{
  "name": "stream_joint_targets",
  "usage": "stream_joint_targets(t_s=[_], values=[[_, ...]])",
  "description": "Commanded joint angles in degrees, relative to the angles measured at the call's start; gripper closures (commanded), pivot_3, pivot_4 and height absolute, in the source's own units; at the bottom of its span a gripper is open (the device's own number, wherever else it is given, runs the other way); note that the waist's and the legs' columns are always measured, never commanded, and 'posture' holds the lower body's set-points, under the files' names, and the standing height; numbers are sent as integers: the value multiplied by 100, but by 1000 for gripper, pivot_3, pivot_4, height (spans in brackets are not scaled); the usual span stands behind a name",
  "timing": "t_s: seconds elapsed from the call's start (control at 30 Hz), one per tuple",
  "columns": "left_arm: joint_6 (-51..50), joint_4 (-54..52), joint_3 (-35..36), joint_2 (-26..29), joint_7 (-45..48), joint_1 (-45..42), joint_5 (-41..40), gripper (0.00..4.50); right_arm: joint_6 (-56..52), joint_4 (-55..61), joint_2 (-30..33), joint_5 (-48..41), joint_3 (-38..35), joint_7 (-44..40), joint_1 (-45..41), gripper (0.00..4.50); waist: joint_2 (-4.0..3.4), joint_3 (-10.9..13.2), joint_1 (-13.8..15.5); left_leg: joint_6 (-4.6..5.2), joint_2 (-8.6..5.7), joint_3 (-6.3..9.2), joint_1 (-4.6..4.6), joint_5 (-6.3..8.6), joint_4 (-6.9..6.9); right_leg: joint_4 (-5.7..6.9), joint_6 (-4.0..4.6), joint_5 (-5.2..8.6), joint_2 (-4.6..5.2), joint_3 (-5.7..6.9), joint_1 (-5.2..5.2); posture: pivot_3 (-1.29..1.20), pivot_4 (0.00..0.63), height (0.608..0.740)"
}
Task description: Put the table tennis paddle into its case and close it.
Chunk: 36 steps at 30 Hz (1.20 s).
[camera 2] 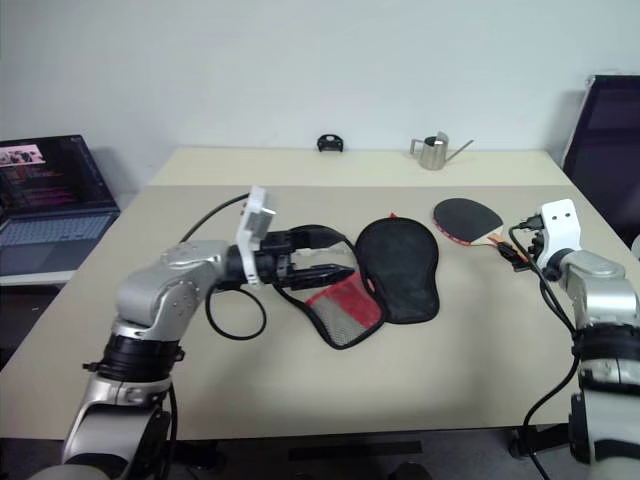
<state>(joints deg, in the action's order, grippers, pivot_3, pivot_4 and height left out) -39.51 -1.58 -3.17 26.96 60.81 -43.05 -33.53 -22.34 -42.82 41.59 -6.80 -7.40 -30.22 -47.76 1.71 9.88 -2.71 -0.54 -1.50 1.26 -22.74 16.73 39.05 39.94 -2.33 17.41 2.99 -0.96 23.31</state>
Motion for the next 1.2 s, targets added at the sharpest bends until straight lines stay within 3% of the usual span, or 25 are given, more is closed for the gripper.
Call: stream_joint_targets(t_s=[0.03, 0.17, 0.37, 0.7, 1.2], values=[[101, -145, -93, -102, -5, -185, 14, 15, 1025, -1486, 84, 427, 171, 18, -785, 25, 0, 0, -27, -1, 0, -1, 0, -1, -3, -1, 0, 0, 0, -1, 0, 0, 150, 740], [77, -124, -53, -117, -64, -238, -2, 15, 1504, -2619, -66, 723, 331, 15, -1418, 25, 0, 0, -67, -3, 3, -2, 0, -2, -5, -5, 0, 0, -1, -1, 0, 0, 150, 740], [-62, -297, 60, 27, -173, -133, -70, 15, 1413, -3266, -292, 837, 279, -63, -1731, 25, 0, 0, -58, -5, 3, 0, -1, -3, -3, -5, 0, 0, 0, 1, -1, 0, 150, 740], [-303, -600, 284, 488, -351, 139, -169, 15, 1507, -3454, -412, 990, 202, 641, -1678, 25, -1, 1, -56, -6, 3, 1, -2, -4, -2, -4, 0, 0, 1, 1, 0, 0, 150, 740], [-335, -575, 307, 652, -337, 152, -238, 15, 1210, -3431, -700, 792, -236, -51, -1713, 25, -1, 1, -59, -6, 3, 1, 1, -4, -1, -4, 0, 0, 0, 3, -4, 0, 150, 740]])
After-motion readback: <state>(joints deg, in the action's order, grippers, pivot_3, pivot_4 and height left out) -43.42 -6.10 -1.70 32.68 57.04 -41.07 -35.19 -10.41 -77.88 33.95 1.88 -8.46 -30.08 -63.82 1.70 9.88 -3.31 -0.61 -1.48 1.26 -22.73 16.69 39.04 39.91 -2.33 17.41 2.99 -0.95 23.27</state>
